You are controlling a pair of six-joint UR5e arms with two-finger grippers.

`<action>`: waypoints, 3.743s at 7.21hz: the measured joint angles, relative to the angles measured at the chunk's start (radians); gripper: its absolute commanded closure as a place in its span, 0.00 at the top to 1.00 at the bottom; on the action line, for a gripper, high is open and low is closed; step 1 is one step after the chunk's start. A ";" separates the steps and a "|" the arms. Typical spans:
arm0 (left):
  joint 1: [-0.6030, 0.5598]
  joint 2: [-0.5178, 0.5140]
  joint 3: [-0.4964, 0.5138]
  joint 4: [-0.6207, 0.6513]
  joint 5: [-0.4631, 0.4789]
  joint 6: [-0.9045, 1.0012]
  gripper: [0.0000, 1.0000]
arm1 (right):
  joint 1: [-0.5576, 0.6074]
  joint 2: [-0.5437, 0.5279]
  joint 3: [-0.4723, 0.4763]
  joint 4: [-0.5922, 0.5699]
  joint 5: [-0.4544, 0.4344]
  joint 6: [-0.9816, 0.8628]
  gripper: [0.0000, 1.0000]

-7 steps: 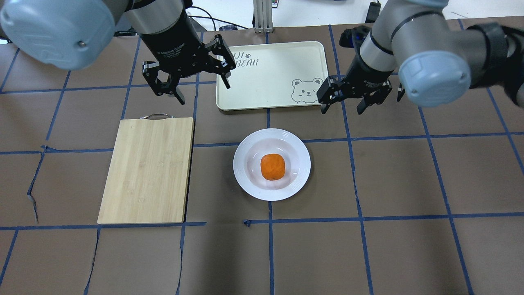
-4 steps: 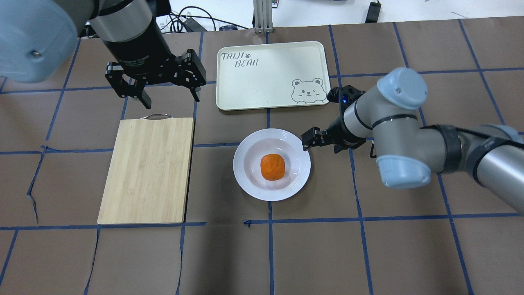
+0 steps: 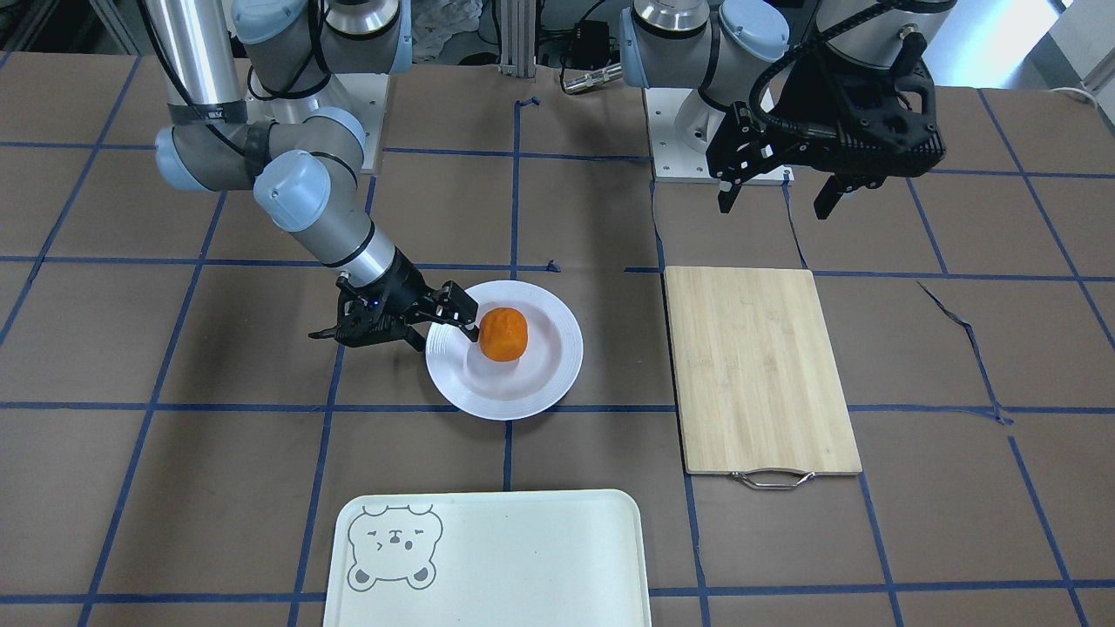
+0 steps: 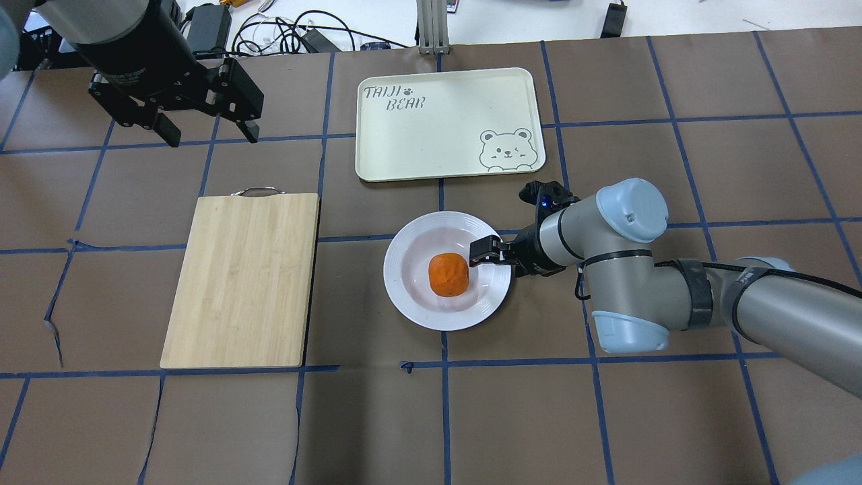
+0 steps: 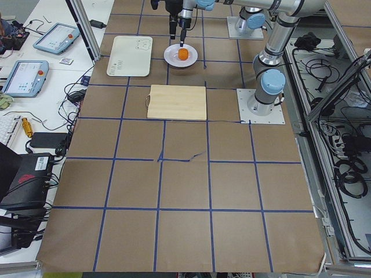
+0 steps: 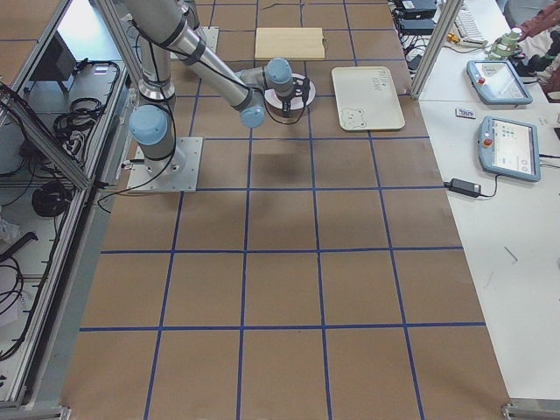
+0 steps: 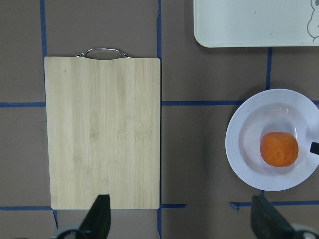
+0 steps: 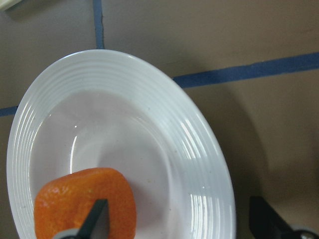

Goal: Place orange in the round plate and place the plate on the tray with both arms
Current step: 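Close the right gripper on the plate rim nearest it, then lift the plate with the right gripper and carry it onto the bear tray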

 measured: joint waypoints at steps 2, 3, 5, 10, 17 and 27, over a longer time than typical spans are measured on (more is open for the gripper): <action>0.003 0.006 -0.004 0.001 0.000 0.003 1.00 | 0.004 0.021 0.000 -0.024 -0.001 0.028 0.96; 0.003 0.007 -0.004 0.001 0.001 0.005 1.00 | 0.005 0.031 -0.004 -0.024 0.004 0.043 0.90; 0.006 0.009 -0.005 0.000 0.002 0.009 1.00 | 0.005 0.058 -0.017 -0.019 0.010 0.144 0.80; 0.011 0.010 -0.005 0.000 0.002 0.011 1.00 | 0.027 0.067 -0.016 -0.011 0.000 0.169 0.11; 0.013 0.010 -0.006 -0.001 0.001 0.009 1.00 | 0.026 0.040 -0.075 0.053 0.007 0.184 0.00; 0.014 0.010 -0.006 -0.002 0.002 0.010 1.00 | -0.066 0.312 -0.667 0.229 0.087 0.194 0.00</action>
